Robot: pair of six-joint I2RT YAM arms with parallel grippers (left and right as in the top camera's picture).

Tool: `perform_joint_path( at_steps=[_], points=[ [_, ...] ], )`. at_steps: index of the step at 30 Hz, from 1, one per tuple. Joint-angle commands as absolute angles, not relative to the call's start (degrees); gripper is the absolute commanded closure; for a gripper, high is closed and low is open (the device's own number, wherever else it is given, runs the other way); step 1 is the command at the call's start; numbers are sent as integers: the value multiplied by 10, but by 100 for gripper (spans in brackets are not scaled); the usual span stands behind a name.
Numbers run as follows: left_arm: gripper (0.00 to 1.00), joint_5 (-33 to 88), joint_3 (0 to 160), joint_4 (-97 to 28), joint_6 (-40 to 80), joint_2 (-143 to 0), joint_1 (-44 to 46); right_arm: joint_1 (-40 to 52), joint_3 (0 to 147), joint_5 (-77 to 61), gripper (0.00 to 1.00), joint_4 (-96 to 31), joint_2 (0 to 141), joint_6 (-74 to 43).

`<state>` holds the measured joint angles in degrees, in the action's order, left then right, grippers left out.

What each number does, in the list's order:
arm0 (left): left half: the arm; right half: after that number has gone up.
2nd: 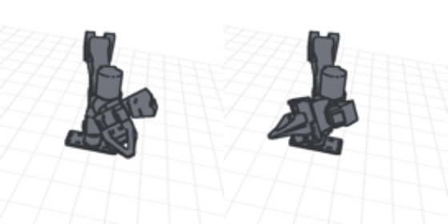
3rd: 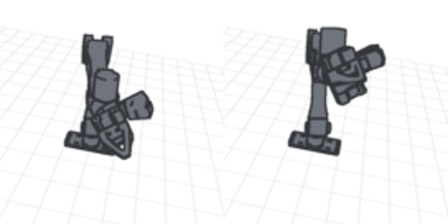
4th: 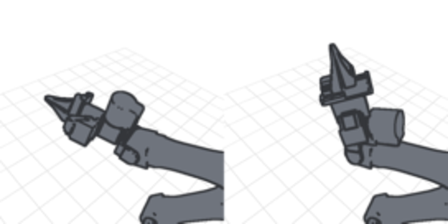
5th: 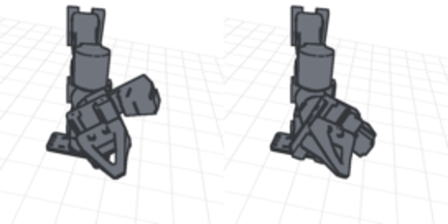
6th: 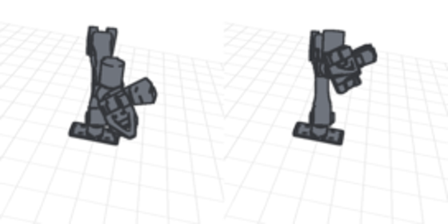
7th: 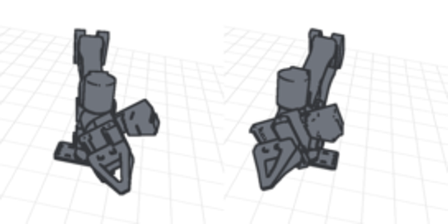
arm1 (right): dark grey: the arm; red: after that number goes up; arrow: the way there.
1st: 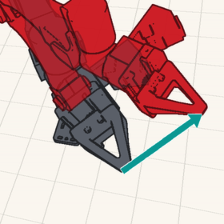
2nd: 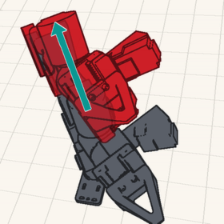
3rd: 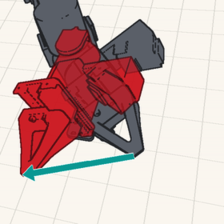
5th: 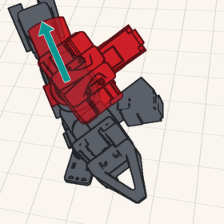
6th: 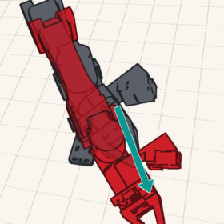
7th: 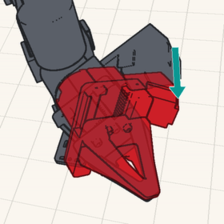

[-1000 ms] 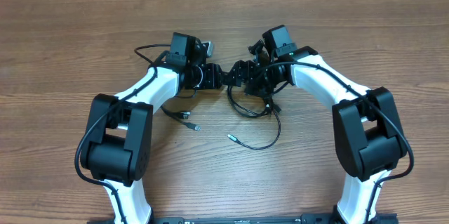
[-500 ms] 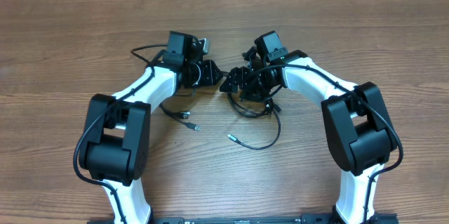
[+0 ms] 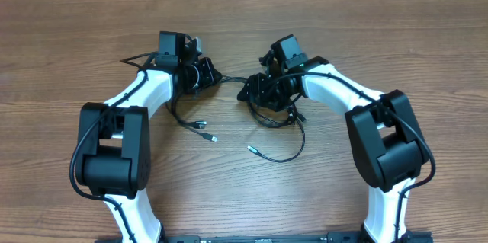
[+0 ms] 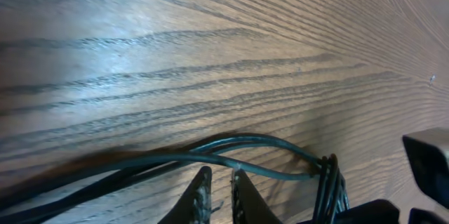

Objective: Untangle cables

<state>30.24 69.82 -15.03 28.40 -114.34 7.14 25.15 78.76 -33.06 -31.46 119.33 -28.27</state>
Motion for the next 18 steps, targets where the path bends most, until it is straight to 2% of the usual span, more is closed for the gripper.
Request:
perform_joint_path(
  at_steps=[1,10,13,18],
  points=[
    [88,309,710,-149,289,-1141,74,267,798,-272,39,-311,1197,-305],
    [96,250,706,-149,290,-1141,74,291,798,-255,40,-298,1197,-305],
    [96,251,706,-149,291,-1141,74,293,798,-255,41,-296,1197,-305],
    [96,350,706,-132,300,-1141,67,293,798,-255,41,-296,1197,-305]
  ],
)
